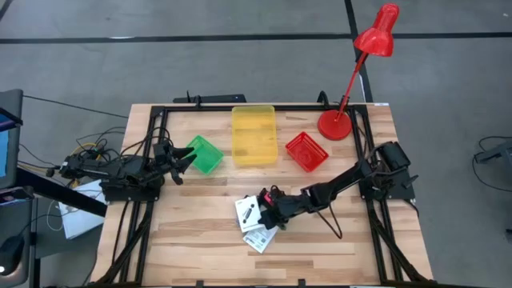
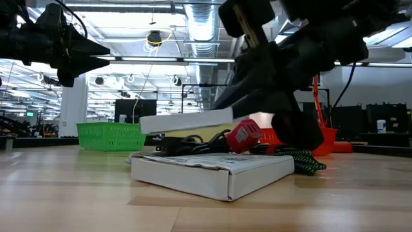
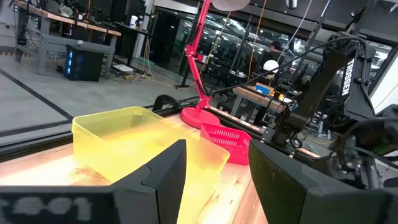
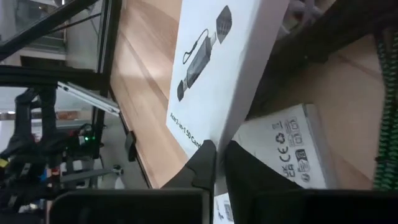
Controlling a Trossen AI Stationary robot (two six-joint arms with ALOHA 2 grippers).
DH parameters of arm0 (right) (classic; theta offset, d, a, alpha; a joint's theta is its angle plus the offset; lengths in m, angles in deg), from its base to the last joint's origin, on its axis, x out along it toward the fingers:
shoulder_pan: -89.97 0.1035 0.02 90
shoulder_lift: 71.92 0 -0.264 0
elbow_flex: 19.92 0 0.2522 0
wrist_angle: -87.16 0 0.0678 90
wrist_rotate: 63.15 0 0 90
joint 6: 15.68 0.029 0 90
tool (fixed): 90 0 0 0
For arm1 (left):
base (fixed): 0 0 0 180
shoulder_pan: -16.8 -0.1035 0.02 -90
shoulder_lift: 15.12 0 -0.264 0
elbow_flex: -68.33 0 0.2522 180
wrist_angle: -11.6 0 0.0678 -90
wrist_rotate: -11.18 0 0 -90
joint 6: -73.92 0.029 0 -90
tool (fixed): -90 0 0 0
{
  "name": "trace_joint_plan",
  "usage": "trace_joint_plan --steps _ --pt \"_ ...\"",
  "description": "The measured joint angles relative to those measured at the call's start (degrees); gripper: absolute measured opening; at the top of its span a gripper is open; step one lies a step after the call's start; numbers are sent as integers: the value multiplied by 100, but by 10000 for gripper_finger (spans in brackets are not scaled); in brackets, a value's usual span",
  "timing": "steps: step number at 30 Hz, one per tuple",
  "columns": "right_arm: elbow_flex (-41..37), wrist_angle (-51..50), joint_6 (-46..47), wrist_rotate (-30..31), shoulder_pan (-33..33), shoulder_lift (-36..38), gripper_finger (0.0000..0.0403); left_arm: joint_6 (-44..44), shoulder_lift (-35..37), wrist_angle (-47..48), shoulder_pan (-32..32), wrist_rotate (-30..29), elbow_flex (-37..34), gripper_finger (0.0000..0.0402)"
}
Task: Pick and place items into bin
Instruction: Put the top white card reader box into the red bin
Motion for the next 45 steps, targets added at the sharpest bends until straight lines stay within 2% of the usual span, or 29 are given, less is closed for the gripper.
trace_joint_plan --steps 10,17,28,34,39,45 --pt "0 -108 -219 28 0 421 11 0 -1 0 0 0 0 166" --pt "4 -661 -713 16 -162 1030 9 0 0 0 0 -1 0 166" --pt "8 -3483 -1970 355 -928 2883 8 0 -1 1 0 0 -1 166" --pt "8 -4896 -2609 472 -1519 3661 8 0 -2 2 0 -1 0 166" --pt "8 -5973 -3147 520 -2099 3980 9 0 0 0 0 -1 -1 166" --pt "8 -6662 -3841 722 -2799 4018 9 0 -1 0 0 1 0 166"
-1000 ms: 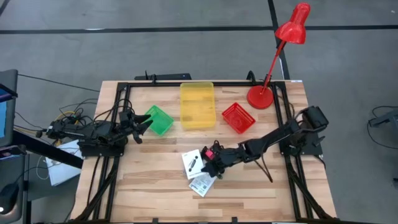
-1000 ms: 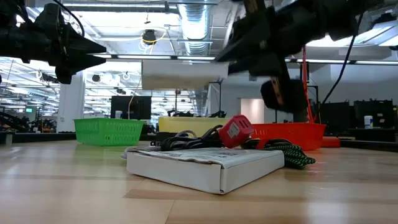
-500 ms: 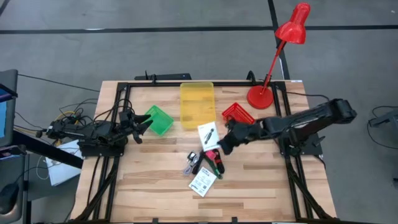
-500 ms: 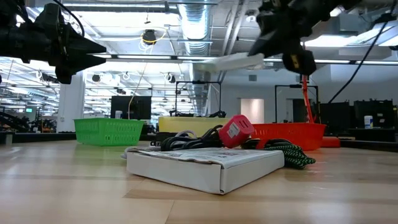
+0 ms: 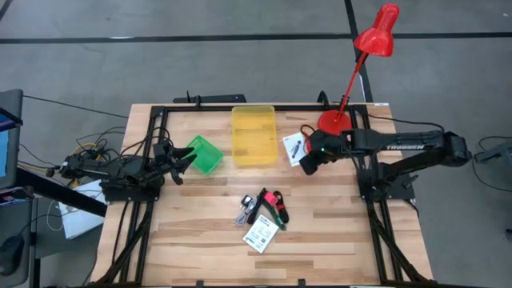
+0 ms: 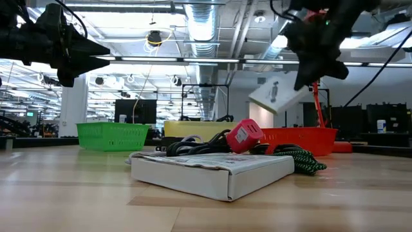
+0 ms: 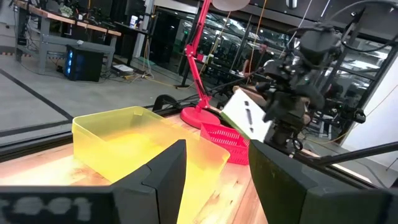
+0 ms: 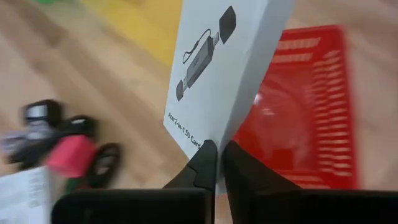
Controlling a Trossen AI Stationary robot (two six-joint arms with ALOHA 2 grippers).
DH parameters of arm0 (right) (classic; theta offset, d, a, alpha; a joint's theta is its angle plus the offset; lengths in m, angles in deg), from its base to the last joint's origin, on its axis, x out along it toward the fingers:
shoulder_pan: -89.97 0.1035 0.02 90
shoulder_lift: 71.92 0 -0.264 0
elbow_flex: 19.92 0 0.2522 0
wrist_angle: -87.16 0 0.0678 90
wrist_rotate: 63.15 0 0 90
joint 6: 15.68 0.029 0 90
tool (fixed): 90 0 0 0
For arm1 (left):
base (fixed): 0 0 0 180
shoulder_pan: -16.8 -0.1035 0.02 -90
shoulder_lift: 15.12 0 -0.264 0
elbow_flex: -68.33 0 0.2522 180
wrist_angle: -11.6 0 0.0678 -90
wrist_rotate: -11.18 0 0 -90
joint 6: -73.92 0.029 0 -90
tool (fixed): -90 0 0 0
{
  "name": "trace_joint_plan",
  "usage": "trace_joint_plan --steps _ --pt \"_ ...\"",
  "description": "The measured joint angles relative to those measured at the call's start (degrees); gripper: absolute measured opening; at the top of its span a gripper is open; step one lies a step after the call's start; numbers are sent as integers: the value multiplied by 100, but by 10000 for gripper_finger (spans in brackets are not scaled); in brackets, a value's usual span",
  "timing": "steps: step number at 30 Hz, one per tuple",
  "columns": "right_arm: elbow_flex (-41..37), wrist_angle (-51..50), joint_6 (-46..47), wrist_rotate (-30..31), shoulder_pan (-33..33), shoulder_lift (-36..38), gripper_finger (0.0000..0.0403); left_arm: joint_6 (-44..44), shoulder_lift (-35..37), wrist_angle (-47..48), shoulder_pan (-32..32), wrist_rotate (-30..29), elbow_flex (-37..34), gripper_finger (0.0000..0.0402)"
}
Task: Pick and place items into bin
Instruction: Put the top white card reader box into the red bin
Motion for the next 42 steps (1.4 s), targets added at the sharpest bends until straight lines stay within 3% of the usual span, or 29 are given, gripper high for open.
trace_joint_plan --steps 15,21,36,42 --pt "0 -925 -1041 83 -1001 -228 10 0 1 0 0 0 -1 166" --pt "0 -1359 -1263 53 -979 -228 11 0 1 0 0 -1 0 166" --pt "0 -1380 -1887 -123 -643 -228 12 0 -1 0 0 -2 1 166" --pt "0 -1362 -1887 -121 -645 -228 39 0 1 1 0 -1 -1 166"
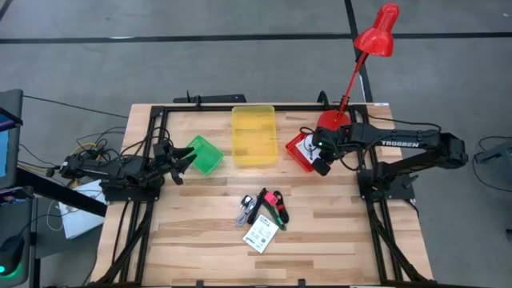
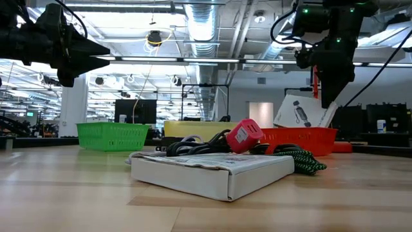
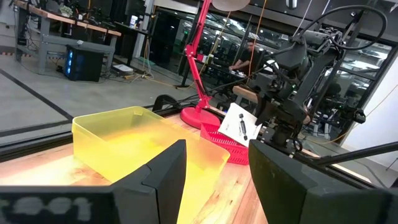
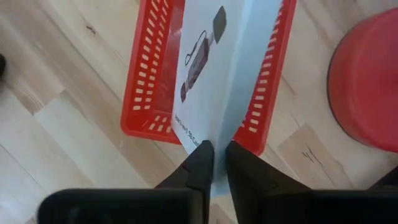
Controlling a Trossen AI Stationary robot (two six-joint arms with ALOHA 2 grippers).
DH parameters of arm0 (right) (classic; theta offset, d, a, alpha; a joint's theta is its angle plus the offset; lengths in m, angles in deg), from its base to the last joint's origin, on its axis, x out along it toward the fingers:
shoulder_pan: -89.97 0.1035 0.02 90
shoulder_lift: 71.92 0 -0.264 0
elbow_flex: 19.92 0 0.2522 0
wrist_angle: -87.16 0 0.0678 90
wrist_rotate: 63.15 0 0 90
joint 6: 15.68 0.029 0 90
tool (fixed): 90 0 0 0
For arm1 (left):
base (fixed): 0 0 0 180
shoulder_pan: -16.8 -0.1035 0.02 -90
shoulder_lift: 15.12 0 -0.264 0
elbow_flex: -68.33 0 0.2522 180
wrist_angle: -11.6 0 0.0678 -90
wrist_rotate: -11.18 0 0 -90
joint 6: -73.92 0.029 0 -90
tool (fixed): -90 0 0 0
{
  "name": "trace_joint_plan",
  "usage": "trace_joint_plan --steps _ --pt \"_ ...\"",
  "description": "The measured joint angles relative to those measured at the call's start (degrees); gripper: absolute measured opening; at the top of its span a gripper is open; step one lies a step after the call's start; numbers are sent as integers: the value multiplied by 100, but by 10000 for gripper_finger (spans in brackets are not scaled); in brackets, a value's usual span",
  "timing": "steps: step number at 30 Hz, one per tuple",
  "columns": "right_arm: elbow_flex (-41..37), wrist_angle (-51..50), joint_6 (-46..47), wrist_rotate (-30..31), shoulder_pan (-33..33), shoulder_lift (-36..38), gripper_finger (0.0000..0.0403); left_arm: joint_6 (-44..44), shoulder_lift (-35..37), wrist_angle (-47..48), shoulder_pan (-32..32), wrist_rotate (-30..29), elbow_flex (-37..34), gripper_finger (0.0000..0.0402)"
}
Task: Pick and place items into bin
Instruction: Put the top white card reader box into the red bin, then put the white card reader box into the red bin
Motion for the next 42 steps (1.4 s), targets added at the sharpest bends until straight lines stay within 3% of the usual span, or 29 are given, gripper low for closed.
trace_joint_plan --steps 8,32,42 --pt "0 308 0 0 0 0 75 0 0 1 0 -1 0 166" --pt "0 964 7 -2 4 0 77 0 -2 -1 0 -1 1 166" --pt "0 1657 -51 -153 613 0 77 0 -1 -1 0 -1 1 166"
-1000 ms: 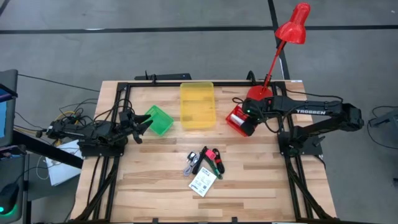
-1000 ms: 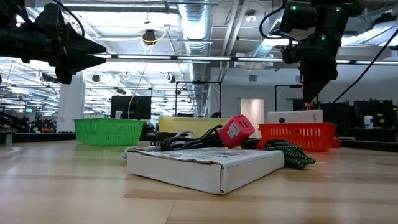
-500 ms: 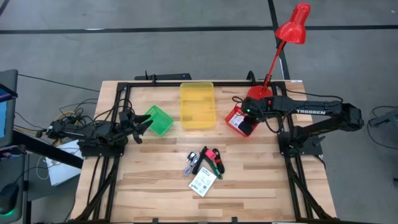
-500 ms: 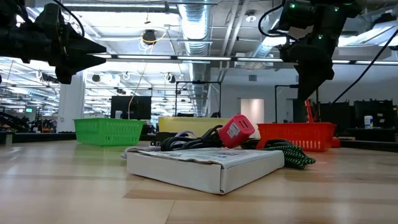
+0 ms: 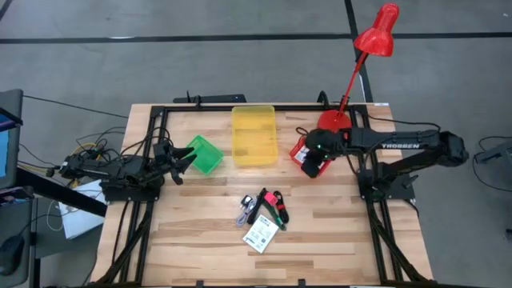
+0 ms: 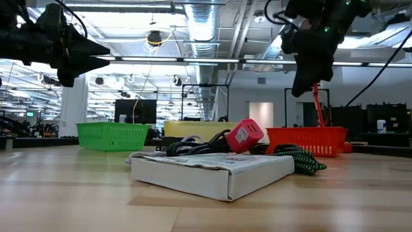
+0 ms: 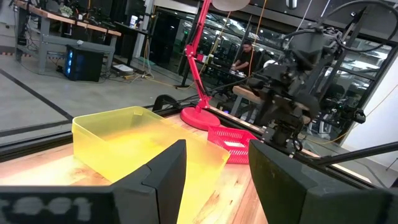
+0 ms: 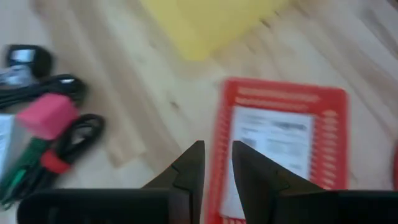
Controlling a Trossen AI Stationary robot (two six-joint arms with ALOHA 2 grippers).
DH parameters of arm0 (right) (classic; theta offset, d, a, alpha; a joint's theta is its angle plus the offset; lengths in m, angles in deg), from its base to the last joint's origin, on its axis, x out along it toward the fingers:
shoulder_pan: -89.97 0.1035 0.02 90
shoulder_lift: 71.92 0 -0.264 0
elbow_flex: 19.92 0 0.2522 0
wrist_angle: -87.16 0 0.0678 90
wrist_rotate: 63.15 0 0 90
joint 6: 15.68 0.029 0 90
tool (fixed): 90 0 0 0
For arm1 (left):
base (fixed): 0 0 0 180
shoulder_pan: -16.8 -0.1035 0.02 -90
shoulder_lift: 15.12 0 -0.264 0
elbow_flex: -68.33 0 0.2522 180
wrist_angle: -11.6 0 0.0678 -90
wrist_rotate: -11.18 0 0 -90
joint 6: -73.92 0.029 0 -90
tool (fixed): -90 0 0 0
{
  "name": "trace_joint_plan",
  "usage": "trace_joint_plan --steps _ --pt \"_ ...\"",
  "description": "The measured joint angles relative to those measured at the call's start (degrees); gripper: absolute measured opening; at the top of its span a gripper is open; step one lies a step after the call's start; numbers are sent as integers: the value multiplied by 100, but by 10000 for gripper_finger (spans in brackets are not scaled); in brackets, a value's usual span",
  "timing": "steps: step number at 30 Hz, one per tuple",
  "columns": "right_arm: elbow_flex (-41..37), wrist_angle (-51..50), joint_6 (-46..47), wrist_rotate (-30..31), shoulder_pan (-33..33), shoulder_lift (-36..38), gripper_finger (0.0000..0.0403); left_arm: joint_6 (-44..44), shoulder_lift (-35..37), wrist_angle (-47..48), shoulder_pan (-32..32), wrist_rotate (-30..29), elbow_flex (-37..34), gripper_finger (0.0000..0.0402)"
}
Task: Pick and place items into bin
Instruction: Put the white card reader box into the red bin
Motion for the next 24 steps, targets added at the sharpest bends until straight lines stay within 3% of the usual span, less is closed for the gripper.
trace_joint_plan --steps 14,24 --pt "0 1221 -1013 -2 1897 -25 77 0 1 0 0 0 2 166" --pt "0 2291 -1941 2 2852 -1078 77 0 0 0 0 0 -1 166"
